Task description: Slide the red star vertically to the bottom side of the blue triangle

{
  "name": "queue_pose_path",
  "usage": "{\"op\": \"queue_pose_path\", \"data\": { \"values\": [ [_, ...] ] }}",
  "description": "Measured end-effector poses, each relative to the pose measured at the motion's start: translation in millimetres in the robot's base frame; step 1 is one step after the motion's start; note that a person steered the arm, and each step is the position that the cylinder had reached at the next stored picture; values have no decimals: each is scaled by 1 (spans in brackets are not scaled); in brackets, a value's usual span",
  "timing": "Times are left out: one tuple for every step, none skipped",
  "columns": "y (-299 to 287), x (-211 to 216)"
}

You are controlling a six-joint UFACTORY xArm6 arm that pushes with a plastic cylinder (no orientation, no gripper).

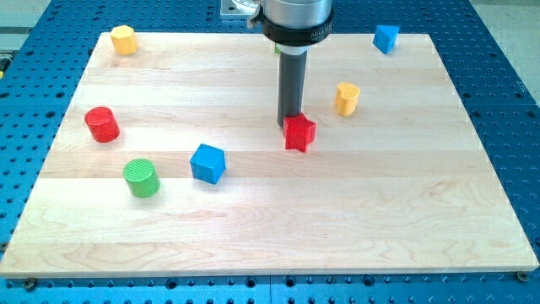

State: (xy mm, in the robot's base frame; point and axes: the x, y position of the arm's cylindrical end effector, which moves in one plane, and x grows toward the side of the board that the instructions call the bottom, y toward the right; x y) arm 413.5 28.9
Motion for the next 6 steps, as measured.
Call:
{"op": "queue_pose_path", "data": {
  "values": [
    [-29,8],
    [-21,32],
    [46,33],
    [120,31],
    [132,38],
    [124,45]
  ]
}}
